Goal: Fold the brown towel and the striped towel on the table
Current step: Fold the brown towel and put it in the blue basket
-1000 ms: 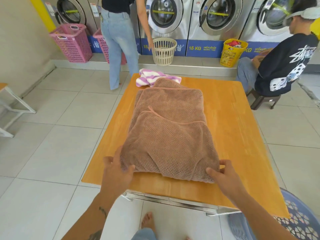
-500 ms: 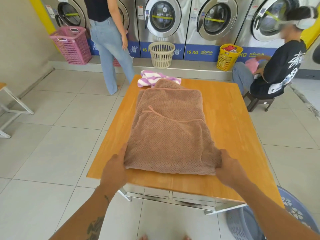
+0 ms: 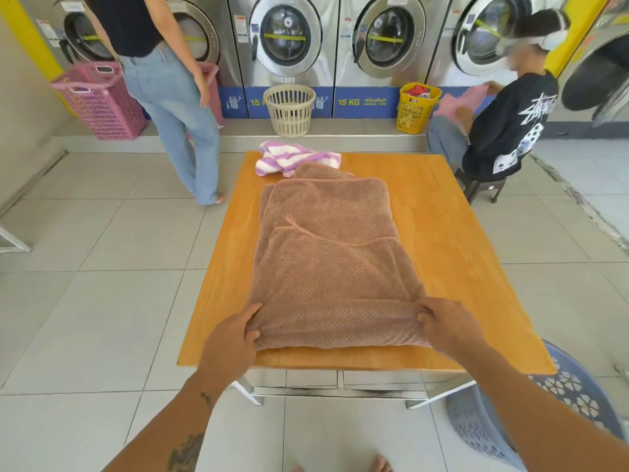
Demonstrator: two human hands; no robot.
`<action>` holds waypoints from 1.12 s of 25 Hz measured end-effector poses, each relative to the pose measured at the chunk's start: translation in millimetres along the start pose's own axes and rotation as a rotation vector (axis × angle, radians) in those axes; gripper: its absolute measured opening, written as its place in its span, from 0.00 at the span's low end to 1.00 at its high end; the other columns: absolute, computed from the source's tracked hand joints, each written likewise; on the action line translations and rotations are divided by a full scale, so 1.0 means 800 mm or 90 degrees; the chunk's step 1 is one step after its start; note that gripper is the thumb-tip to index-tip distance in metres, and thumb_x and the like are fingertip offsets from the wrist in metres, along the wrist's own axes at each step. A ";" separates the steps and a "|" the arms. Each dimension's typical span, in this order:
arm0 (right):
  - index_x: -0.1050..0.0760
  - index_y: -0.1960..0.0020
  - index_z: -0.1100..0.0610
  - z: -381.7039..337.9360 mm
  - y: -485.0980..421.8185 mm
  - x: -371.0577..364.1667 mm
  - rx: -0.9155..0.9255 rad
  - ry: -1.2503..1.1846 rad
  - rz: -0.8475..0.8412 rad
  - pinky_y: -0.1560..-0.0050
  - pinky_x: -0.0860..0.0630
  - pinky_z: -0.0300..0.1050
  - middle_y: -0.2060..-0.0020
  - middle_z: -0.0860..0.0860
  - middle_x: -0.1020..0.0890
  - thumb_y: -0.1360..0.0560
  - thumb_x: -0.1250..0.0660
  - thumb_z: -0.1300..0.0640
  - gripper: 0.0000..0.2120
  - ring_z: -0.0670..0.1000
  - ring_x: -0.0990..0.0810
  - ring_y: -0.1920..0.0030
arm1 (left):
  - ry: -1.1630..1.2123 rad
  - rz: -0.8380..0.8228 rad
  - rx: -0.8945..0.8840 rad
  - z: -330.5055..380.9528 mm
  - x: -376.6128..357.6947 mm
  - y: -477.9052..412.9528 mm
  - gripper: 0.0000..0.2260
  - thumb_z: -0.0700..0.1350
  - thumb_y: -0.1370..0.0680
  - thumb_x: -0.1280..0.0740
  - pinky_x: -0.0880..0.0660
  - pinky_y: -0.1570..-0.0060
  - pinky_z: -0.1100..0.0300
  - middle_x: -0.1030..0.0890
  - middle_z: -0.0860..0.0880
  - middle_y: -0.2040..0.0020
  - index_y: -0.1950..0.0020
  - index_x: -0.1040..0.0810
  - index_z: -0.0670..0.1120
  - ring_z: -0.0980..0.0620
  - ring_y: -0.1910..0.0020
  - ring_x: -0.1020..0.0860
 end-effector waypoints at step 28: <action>0.44 0.24 0.37 -0.085 0.021 -0.033 0.265 0.297 -0.068 0.35 0.29 0.53 0.32 0.46 0.27 0.27 0.36 0.58 0.37 0.54 0.28 0.33 | -0.425 -0.136 -0.246 0.075 0.007 -0.013 0.32 0.42 0.24 0.39 0.31 0.33 0.54 0.29 0.54 0.28 0.22 0.43 0.59 0.50 0.32 0.30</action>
Point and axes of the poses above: each hand's wrist, its own y-axis away from the middle knuckle, its own x-axis out of the back of the hand, z = x × y, the point moved 1 cm from there along -y, towards the middle knuckle
